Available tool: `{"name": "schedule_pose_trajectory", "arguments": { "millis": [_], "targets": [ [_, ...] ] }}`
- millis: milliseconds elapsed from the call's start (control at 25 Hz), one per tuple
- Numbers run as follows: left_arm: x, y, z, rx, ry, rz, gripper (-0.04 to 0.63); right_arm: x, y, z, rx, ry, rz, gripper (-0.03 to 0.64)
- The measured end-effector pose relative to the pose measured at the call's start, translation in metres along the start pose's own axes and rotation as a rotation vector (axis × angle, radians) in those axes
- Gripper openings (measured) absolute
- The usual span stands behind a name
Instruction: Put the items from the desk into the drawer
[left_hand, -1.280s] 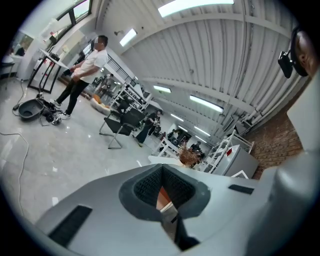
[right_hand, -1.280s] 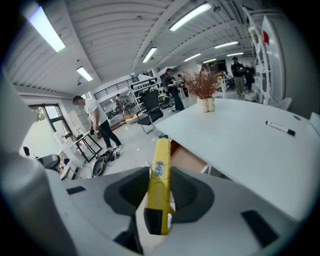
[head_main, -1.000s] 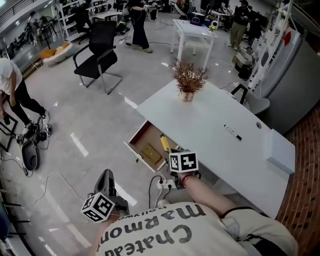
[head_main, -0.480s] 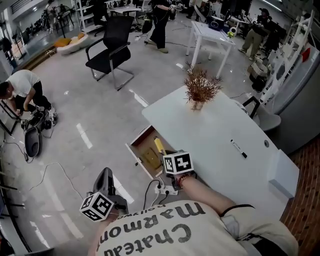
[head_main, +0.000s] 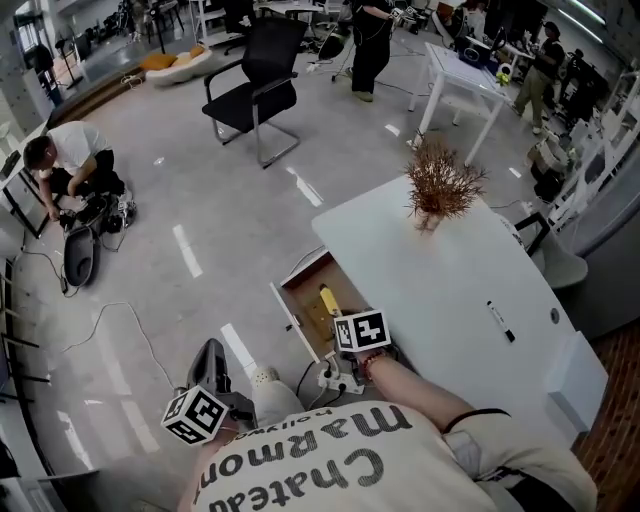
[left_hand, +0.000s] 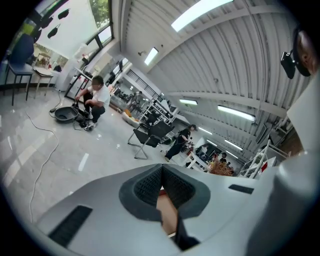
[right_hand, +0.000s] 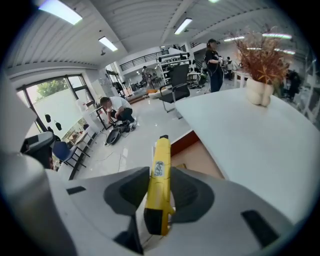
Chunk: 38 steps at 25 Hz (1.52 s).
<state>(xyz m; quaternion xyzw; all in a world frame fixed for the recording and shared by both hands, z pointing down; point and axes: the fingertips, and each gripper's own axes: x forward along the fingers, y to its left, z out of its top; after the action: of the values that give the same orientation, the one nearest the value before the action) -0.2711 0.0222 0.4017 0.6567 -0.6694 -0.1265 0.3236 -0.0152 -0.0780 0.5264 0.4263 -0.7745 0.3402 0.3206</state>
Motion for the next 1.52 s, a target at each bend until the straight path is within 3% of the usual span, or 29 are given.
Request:
{"name": "schedule_pose_trajectory", "arguments": {
  "millis": [360, 600, 800, 1120, 1520],
  "targets": [
    [0.072, 0.033, 0.026, 0.023, 0.073, -0.039, 0.002, 0.064, 0.013, 0.024, 0.009, 0.069, -0.022, 0.133],
    [0.117, 0.063, 0.033, 0.054, 0.141, -0.057, 0.002, 0.112, 0.006, 0.013, 0.038, 0.147, -0.064, 0.133],
    [0.129, 0.095, 0.012, 0.019, 0.218, 0.004, 0.002, 0.143, -0.008, -0.017, 0.079, 0.24, -0.083, 0.133],
    [0.158, 0.125, -0.017, 0.0, 0.328, 0.035, 0.002, 0.193, -0.033, -0.041, 0.088, 0.352, -0.118, 0.133],
    [0.208, 0.15, -0.033, -0.011, 0.423, 0.026, 0.002, 0.233, -0.073, -0.079, 0.001, 0.453, -0.189, 0.133]
  ]
}}
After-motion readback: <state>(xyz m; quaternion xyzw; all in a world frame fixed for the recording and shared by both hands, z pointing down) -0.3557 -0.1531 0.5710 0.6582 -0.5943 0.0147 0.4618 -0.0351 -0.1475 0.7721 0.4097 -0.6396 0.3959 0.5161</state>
